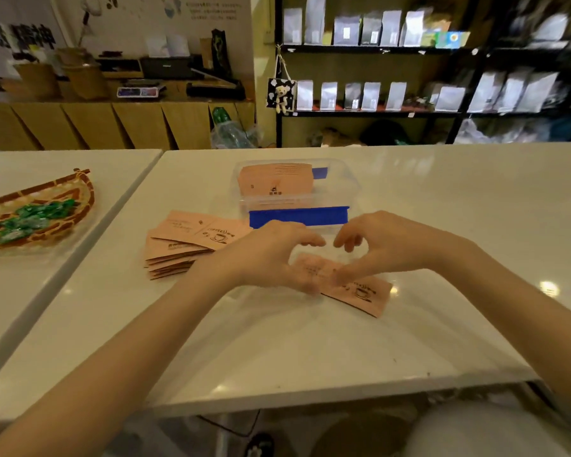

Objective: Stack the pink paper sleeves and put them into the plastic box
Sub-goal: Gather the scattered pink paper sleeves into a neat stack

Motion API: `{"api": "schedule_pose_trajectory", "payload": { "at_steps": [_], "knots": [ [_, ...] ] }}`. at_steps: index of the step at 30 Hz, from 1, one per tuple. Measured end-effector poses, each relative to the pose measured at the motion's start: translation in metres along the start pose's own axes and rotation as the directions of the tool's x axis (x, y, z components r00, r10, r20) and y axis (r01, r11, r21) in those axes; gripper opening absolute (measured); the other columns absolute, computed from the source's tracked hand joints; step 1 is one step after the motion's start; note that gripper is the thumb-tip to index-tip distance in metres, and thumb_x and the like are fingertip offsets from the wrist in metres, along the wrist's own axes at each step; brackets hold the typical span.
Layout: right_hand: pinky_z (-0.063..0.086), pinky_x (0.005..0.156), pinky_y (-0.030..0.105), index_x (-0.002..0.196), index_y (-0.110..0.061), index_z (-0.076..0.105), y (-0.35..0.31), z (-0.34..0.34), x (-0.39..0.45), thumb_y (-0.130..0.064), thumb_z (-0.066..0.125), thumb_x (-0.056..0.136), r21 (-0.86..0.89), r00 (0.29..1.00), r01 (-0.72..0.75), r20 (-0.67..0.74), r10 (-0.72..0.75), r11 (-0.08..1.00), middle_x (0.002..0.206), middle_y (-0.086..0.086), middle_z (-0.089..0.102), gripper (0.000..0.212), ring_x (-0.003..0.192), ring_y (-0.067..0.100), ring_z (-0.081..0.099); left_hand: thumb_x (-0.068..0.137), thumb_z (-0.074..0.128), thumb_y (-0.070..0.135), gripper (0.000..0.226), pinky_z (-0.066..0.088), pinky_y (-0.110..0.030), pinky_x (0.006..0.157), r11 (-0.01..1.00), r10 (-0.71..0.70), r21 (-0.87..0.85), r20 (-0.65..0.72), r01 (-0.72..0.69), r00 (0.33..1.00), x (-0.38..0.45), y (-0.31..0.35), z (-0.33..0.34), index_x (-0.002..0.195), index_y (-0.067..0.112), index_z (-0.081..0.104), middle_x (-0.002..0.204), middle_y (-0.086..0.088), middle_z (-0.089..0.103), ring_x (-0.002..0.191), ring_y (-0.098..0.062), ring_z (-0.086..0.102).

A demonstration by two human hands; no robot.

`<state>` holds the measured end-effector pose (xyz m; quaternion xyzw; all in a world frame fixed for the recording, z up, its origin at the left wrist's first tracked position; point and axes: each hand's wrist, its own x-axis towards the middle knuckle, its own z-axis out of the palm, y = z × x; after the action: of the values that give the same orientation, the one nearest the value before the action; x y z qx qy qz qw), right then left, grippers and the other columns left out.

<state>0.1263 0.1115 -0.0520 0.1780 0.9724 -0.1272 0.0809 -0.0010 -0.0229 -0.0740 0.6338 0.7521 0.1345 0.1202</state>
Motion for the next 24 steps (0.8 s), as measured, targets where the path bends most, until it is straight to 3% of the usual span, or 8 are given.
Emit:
{"api": "schedule_pose_trajectory", "payload": {
  "at_steps": [2, 6, 12, 16, 21, 24],
  "knots": [
    [0.047, 0.086, 0.031, 0.117, -0.025, 0.055, 0.005, 0.004, -0.009, -0.071, 0.062, 0.056, -0.035, 1.000, -0.021, 0.007, 0.021, 0.999, 0.106, -0.009, 0.059, 0.076, 0.098, 0.012, 0.055, 0.063, 0.068, 0.053, 0.072, 0.038, -0.034, 0.101, 0.999, -0.021, 0.047, 0.046, 0.019, 0.999, 0.006, 0.001, 0.008, 0.127, 0.035, 0.041, 0.134, 0.014, 0.046, 0.122, -0.008, 0.040],
    [0.045, 0.079, 0.028, 0.110, -0.025, 0.058, 0.013, 0.015, -0.022, -0.073, 0.061, 0.055, -0.119, 0.998, -0.059, -0.030, 0.056, 0.991, 0.102, -0.008, 0.060, 0.073, 0.091, 0.014, 0.055, 0.066, 0.068, 0.048, 0.070, 0.034, -0.023, 0.094, 0.999, -0.032, 0.027, 0.072, 0.030, 0.997, 0.012, -0.001, 0.015, 0.129, 0.033, 0.040, 0.130, 0.013, 0.048, 0.118, -0.008, 0.043],
    [0.039, 0.067, 0.026, 0.100, -0.025, 0.061, 0.018, 0.022, -0.024, -0.071, 0.061, 0.057, -0.175, 0.997, -0.046, -0.072, 0.033, 0.983, 0.093, -0.009, 0.059, 0.063, 0.079, 0.011, 0.054, 0.067, 0.069, 0.046, 0.067, 0.036, -0.021, 0.090, 0.999, -0.039, 0.018, 0.062, 0.038, 0.997, 0.015, -0.002, 0.014, 0.127, 0.031, 0.043, 0.127, 0.012, 0.053, 0.113, -0.007, 0.045],
    [0.043, 0.071, 0.027, 0.099, -0.026, 0.059, 0.020, 0.021, -0.022, -0.067, 0.063, 0.056, -0.129, 0.997, -0.043, -0.063, 0.035, 0.991, 0.093, -0.010, 0.058, 0.060, 0.082, 0.012, 0.055, 0.067, 0.070, 0.046, 0.067, 0.036, -0.019, 0.086, 0.999, -0.040, 0.002, 0.037, 0.039, 0.999, 0.013, 0.000, 0.014, 0.126, 0.030, 0.044, 0.123, 0.010, 0.055, 0.106, -0.005, 0.047],
    [0.049, 0.083, 0.031, 0.107, -0.026, 0.055, 0.015, 0.007, -0.017, -0.055, 0.070, 0.061, -0.044, 0.997, 0.008, -0.070, -0.011, 0.999, 0.107, -0.009, 0.058, 0.057, 0.095, 0.014, 0.055, 0.068, 0.066, 0.050, 0.064, 0.045, -0.027, 0.090, 0.992, 0.017, 0.128, -0.146, 0.002, 0.989, 0.000, 0.009, 0.003, 0.124, 0.027, 0.046, 0.119, 0.008, 0.056, 0.106, -0.010, 0.050],
    [0.049, 0.084, 0.026, 0.114, -0.027, 0.054, 0.007, -0.002, -0.011, -0.046, 0.071, 0.067, 0.049, 0.991, 0.075, -0.110, -0.070, 0.996, 0.113, -0.008, 0.057, 0.053, 0.097, 0.013, 0.053, 0.067, 0.067, 0.048, 0.061, 0.049, -0.031, 0.085, 0.989, 0.038, 0.151, -0.279, 0.005, 0.959, -0.013, 0.005, -0.011, 0.121, 0.027, 0.048, 0.117, 0.006, 0.058, 0.102, -0.012, 0.053]
  ]
}}
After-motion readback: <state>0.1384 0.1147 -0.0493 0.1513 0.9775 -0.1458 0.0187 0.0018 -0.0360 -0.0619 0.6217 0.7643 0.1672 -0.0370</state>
